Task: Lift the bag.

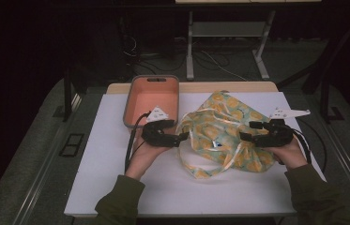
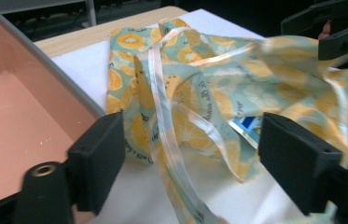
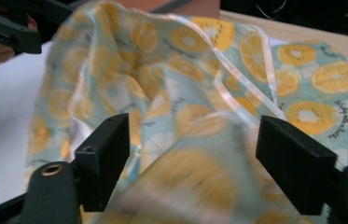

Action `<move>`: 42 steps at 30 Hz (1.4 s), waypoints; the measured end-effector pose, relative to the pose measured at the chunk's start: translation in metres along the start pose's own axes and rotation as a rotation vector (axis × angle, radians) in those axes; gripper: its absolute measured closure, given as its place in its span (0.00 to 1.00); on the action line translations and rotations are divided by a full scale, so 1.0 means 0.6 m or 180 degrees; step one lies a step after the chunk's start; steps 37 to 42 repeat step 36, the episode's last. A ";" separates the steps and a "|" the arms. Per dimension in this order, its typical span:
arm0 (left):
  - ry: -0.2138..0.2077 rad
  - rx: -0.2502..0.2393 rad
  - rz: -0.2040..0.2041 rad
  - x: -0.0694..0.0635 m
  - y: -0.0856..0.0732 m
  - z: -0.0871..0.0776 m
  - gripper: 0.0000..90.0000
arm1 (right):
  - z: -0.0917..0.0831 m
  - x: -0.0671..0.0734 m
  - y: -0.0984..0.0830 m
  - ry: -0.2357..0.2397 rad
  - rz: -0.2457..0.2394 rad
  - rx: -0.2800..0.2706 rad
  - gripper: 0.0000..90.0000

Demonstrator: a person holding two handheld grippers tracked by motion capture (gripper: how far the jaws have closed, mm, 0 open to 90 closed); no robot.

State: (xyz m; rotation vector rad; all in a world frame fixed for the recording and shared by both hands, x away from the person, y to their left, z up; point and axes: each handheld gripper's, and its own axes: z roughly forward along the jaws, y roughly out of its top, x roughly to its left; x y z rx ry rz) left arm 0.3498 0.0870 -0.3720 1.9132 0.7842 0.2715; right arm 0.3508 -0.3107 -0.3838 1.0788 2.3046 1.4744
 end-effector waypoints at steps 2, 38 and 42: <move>-0.0020 -0.0014 0.0021 -0.002 -0.004 -0.016 0.18 | -0.010 0.010 0.000 0.0016 -0.0043 -0.0017 0.25; -0.0053 0.0476 0.0195 0.007 -0.159 -0.087 0.00 | -0.050 0.043 -0.130 -0.0103 -0.0262 0.0267 0.13; -0.0053 0.0476 0.0195 0.007 -0.159 -0.087 0.00 | -0.050 0.043 -0.130 -0.0103 -0.0262 0.0267 0.13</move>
